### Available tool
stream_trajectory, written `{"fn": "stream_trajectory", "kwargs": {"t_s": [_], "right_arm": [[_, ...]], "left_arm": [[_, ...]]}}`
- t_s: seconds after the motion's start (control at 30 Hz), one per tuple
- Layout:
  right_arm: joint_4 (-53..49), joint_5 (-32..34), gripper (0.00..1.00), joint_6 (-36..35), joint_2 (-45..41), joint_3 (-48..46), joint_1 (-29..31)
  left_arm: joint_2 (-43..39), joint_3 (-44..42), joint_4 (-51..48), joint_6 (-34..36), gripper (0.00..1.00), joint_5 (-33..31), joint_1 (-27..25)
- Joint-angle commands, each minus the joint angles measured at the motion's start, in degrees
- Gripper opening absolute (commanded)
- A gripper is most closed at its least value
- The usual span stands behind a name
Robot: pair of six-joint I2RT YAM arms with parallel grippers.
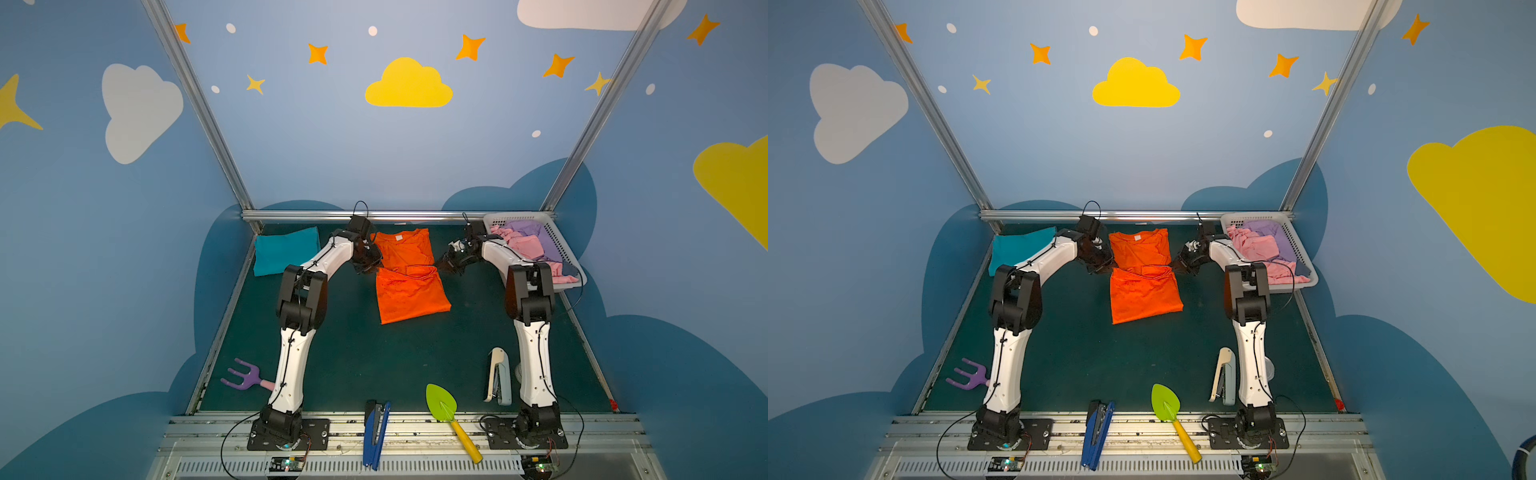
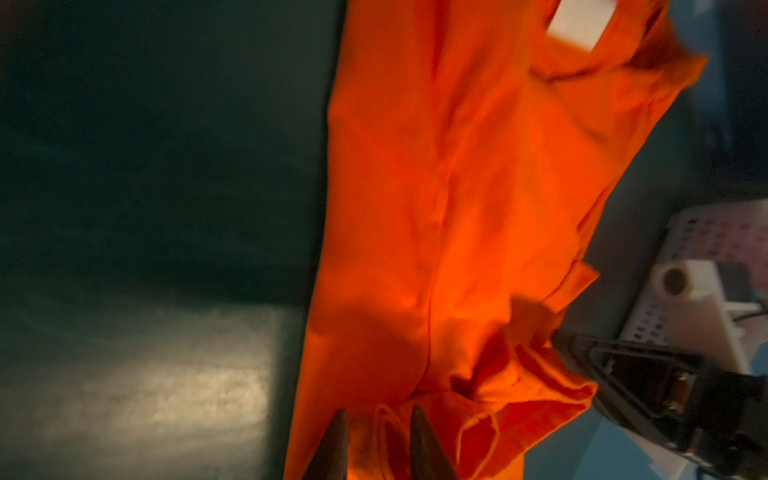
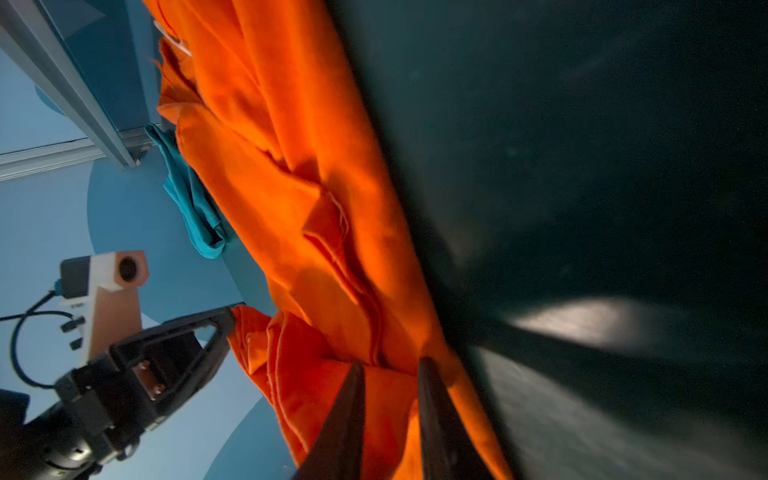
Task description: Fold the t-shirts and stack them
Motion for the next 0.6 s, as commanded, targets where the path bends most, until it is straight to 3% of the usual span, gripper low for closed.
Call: {"fn": "stream_trajectory", "kwargs": {"t_s": [0.0,0.17,0.27,0.5,0.57], "right_arm": [[-1.74,-0.87,0.29,1.66,1.86,5.60,-0.48],[-1.29,-0.58,0.33,4.23,2.85,9.19,-1.05],[-1.28,-0.29,0.24,3.44,0.47,7.43,-1.20],[3.48,5.09,0.02,-3.00,-17.04,-13.92,0.25],[3.09,6.76,0.00,-5.28,-20.92,-18.76,1.18]], "left_arm": [[1.02,7.99,-3.30,-0.17,0.32,0.47,2.65],[-0.55,9.01,-4.26,-2.12,0.37,0.29,3.51],[-4.73,2.49,-2.91,-1.51,0.30,1.18,1.62],[-12.67,-13.30,-0.45,1.48,0.21,-2.34,-9.07],[-13.16,-16.91,1.44,0.43,0.20,-1.82,-10.87]]}}
